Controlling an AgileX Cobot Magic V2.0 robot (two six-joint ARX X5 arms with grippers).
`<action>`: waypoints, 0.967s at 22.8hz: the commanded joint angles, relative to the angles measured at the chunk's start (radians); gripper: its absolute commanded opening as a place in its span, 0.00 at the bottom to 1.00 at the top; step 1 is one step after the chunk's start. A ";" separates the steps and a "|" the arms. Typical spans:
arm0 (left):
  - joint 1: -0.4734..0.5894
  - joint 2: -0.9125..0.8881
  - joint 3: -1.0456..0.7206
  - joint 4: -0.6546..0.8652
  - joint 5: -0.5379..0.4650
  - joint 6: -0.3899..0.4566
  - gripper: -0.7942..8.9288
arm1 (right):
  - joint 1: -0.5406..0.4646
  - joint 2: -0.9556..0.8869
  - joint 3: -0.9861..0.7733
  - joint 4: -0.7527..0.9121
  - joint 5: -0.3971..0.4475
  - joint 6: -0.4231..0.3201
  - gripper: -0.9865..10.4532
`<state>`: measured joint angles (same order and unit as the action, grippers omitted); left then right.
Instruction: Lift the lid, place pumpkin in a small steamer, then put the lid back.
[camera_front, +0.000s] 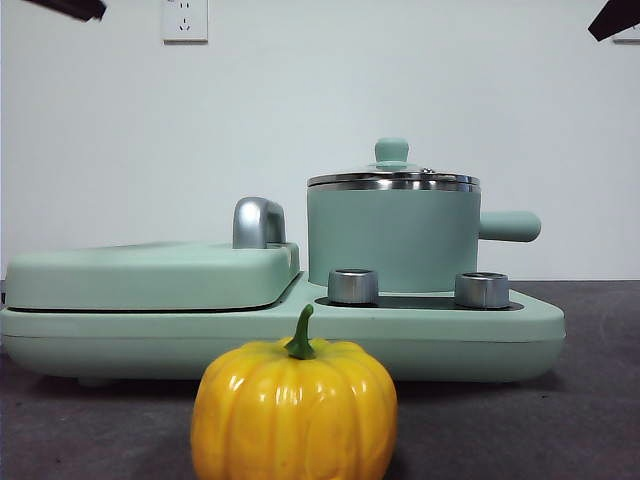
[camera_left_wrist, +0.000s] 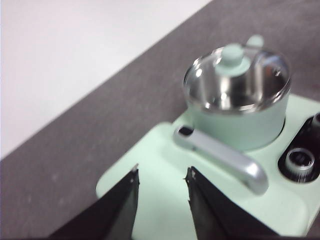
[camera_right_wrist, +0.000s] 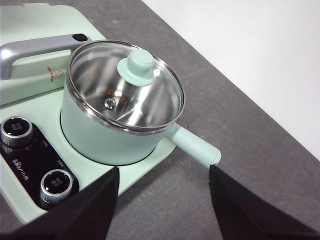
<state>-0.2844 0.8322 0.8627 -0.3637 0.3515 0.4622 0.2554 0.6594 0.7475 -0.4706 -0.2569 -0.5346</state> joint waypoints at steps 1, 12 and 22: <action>-0.019 0.013 0.019 0.040 0.013 -0.003 0.26 | 0.004 0.006 0.018 0.006 0.002 -0.007 0.34; -0.147 0.206 0.019 0.350 0.012 -0.251 0.34 | 0.004 0.006 0.018 0.006 0.003 0.000 0.34; -0.264 0.487 0.036 0.731 -0.043 -0.363 0.34 | 0.004 0.006 0.018 0.006 0.003 0.011 0.34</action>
<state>-0.5377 1.2945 0.8749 0.3393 0.3130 0.1143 0.2554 0.6590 0.7475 -0.4709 -0.2569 -0.5343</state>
